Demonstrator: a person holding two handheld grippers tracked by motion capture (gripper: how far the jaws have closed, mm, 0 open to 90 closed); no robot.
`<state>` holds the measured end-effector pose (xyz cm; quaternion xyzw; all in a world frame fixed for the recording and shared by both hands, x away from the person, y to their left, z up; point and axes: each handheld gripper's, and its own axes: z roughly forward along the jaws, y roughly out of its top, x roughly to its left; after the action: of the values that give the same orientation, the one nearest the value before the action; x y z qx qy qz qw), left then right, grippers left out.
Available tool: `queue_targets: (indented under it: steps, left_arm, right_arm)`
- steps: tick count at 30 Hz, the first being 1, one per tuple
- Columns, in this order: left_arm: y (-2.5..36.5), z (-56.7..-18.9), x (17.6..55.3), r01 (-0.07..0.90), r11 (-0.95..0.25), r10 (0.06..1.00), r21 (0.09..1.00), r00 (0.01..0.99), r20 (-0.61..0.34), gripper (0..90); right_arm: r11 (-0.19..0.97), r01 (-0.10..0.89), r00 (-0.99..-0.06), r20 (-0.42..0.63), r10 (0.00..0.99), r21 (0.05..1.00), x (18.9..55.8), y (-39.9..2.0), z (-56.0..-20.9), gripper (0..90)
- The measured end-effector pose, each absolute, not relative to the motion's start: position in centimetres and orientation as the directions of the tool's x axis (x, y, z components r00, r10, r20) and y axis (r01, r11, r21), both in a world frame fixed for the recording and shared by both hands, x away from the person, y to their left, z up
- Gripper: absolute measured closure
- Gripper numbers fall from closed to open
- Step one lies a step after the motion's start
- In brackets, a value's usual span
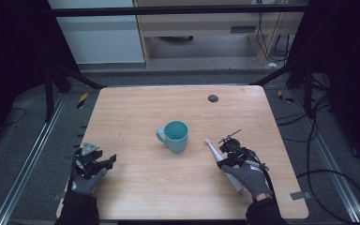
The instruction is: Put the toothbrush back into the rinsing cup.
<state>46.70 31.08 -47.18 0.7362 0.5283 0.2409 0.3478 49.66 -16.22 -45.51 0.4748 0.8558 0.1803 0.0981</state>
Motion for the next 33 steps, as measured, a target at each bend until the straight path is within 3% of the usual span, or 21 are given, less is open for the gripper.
queue_targets:
  steps: [15, 26, 33]
  left_arm:
    - [31.1, -47.2, 46.7, 0.613, -0.202, 0.945, 0.764, 0.327, -0.013, 35.7]
    - [31.0, -47.2, 46.7, 0.612, -0.2, 0.945, 0.765, 0.326, -0.014, 35.7]
    - [31.0, -47.2, 46.7, 0.612, -0.201, 0.945, 0.765, 0.327, -0.013, 35.7]
  right_arm:
    - [0.496, 0.808, -0.52, -0.01, 0.854, 0.317, 50.5, -15.7, -46.9, 52.9]
    - [0.491, 0.813, -0.518, 0.003, 0.855, 0.312, 50.7, -15.5, -46.9, 66.0]
    - [0.471, 0.82, -0.502, 0.013, 0.865, 0.325, 50.5, -15.7, -46.7, 66.6]
